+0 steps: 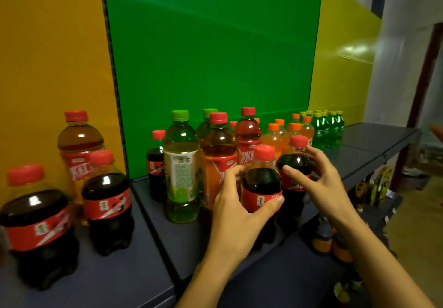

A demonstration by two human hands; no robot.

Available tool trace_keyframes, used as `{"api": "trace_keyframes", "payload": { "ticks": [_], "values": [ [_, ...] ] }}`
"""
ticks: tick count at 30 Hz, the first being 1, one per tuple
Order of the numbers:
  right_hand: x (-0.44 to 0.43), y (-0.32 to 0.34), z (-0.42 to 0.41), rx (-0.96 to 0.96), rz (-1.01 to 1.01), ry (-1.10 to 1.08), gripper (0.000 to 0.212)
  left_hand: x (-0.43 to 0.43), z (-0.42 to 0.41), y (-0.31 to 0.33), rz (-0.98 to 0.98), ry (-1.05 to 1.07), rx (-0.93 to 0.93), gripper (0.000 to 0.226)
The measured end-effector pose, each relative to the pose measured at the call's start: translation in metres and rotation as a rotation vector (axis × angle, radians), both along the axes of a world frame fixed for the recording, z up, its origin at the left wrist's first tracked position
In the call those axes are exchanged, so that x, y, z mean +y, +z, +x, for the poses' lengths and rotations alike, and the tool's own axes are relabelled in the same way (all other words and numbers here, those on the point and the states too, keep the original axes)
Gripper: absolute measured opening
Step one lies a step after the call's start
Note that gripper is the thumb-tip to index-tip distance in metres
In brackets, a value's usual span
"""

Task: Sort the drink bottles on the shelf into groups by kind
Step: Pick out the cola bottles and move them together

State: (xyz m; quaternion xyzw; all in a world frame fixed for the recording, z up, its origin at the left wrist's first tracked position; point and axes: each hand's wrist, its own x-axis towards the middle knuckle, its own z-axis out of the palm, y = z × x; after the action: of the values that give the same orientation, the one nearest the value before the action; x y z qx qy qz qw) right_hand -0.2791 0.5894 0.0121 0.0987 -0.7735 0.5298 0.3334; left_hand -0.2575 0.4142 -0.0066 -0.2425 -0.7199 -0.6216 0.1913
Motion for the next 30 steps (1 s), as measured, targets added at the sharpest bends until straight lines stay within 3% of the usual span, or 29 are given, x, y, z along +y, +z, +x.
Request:
{"api": "trace_keyframes", "payload": {
  "ticks": [6, 9, 12, 15, 24, 30],
  "values": [
    [0.020, -0.014, -0.049, -0.016, -0.019, 0.158, 0.061, 0.029, -0.018, -0.011, -0.020, 0.197, 0.018, 0.060],
    [0.018, -0.019, -0.066, -0.004, -0.039, 0.230, 0.050, 0.038, -0.025, -0.016, -0.048, 0.273, 0.014, 0.064],
    [0.011, -0.021, -0.076, 0.003, -0.061, 0.295, 0.043, 0.046, -0.031, -0.021, -0.103, 0.386, 0.051, 0.077],
    [0.006, -0.027, -0.085, 0.011, -0.085, 0.324, 0.053, 0.055, -0.038, -0.025, -0.180, 0.505, 0.106, 0.091],
    [0.013, -0.028, -0.104, 0.017, 0.038, 0.275, 0.064, 0.068, -0.059, -0.025, -0.509, 0.915, 0.284, 0.068],
    [0.020, 0.020, -0.097, 0.285, 0.228, 0.061, 0.067, 0.064, -0.042, -0.019, -0.571, 0.839, 0.563, 0.056]
  ]
}}
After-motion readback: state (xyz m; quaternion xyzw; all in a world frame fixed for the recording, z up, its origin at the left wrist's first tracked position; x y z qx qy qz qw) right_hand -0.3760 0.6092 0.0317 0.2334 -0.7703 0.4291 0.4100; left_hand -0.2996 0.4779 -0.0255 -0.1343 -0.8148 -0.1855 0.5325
